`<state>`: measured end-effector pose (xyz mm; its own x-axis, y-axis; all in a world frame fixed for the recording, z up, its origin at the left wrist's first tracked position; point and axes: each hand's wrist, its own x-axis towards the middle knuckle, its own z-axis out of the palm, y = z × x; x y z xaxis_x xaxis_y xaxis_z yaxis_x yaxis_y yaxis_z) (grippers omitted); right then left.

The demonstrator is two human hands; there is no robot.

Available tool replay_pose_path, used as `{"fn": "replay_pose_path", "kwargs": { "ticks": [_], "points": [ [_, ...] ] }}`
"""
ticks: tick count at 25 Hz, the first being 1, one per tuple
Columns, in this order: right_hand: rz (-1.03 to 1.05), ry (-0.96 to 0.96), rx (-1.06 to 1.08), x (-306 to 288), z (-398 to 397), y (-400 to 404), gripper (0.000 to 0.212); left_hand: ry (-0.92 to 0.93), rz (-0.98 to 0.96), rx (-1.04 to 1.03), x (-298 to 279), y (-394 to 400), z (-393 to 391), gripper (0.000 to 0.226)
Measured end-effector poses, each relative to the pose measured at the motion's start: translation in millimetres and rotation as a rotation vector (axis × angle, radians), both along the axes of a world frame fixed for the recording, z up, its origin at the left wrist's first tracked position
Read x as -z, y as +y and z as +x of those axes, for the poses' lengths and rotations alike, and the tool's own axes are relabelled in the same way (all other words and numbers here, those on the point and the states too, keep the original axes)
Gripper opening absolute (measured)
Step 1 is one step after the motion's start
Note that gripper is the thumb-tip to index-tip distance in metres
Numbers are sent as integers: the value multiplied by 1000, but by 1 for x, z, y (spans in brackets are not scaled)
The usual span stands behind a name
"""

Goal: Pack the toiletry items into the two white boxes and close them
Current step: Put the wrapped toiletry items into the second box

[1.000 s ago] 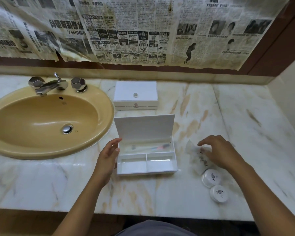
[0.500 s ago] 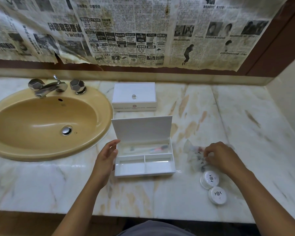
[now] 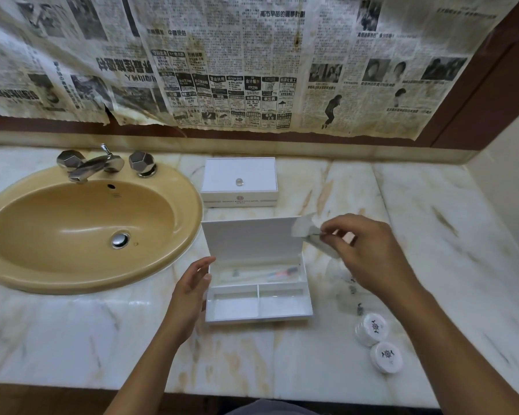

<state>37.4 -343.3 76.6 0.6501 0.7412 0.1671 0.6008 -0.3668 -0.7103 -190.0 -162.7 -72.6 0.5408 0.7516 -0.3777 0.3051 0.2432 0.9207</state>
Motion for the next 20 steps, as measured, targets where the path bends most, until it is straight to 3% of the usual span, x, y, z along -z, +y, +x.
{"fn": "replay_pose_path", "kwargs": {
  "ticks": [5,12,20],
  "points": [
    [52,-82,-218,19,-49,50,10,-8,-8,18,5,2,-2,36],
    [-405,-298,-325,71,-75,95,18,-35,-18,4,3,1,-1,34],
    [-587,-163,-248,100,-83,114,12,-41,-19,27,1,2,-3,32]
  ]
}}
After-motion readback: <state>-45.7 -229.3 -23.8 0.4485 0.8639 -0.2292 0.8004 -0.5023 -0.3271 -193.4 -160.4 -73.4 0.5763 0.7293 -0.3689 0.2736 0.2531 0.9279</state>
